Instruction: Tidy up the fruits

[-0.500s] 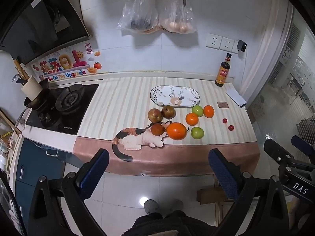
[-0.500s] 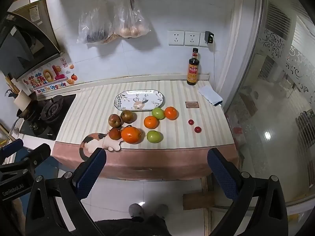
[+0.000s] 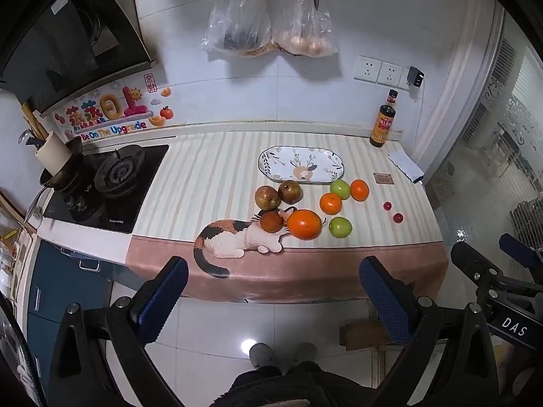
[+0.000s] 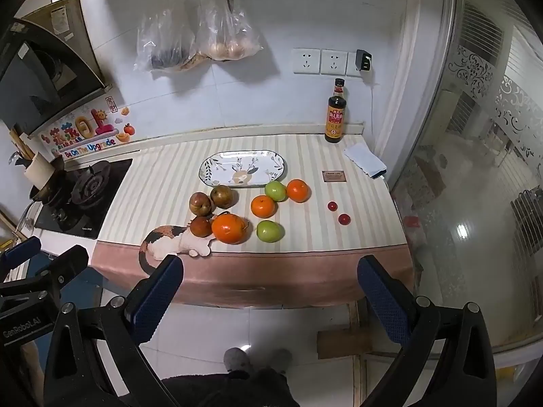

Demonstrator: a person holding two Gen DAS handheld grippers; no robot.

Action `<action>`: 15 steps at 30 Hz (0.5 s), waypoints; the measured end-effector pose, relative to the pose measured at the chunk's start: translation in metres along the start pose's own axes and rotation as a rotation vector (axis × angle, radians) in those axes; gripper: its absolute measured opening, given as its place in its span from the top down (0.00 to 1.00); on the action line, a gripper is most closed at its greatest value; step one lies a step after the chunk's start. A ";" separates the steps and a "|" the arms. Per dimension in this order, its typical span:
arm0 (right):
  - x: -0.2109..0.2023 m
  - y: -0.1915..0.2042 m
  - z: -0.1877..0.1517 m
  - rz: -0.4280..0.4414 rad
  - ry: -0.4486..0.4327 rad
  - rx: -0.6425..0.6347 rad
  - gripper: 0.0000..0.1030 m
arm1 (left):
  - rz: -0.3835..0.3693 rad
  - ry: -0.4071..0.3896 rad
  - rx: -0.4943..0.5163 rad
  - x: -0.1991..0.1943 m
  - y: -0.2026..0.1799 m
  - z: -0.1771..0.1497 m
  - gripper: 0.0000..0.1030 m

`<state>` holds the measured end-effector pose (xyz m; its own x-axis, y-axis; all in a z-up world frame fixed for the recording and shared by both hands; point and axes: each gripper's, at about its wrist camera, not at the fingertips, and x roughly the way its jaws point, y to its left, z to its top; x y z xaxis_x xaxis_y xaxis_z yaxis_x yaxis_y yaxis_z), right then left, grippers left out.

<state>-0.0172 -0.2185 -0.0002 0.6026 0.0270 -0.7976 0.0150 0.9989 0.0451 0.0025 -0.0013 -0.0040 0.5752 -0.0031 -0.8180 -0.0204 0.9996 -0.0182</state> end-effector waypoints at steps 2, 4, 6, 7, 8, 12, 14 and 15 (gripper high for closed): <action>0.000 0.000 0.000 0.001 0.000 0.000 0.00 | 0.001 -0.002 -0.001 0.001 0.000 0.000 0.00; 0.000 -0.001 0.001 0.002 0.001 0.000 0.00 | 0.004 -0.005 0.003 0.001 0.000 0.001 0.00; -0.002 0.000 0.000 0.000 -0.004 0.000 0.00 | 0.003 -0.007 0.001 0.002 -0.001 0.004 0.00; 0.003 0.001 -0.003 -0.002 -0.004 0.001 0.00 | 0.002 -0.008 0.007 -0.001 0.001 0.007 0.00; 0.003 0.001 -0.004 -0.003 -0.005 0.001 0.00 | 0.002 -0.010 0.008 -0.002 0.001 0.008 0.00; 0.003 0.000 -0.001 -0.004 -0.005 0.005 0.00 | 0.001 -0.014 0.008 -0.001 0.003 0.011 0.00; 0.002 0.000 -0.001 -0.004 -0.005 0.005 0.00 | 0.001 -0.014 0.009 -0.001 0.003 0.012 0.00; 0.002 0.000 -0.001 -0.003 -0.005 0.004 0.00 | 0.000 -0.015 0.008 -0.001 0.003 0.011 0.00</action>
<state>-0.0165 -0.2186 -0.0026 0.6065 0.0243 -0.7947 0.0196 0.9988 0.0455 0.0109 0.0022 0.0034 0.5876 -0.0026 -0.8091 -0.0144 0.9998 -0.0136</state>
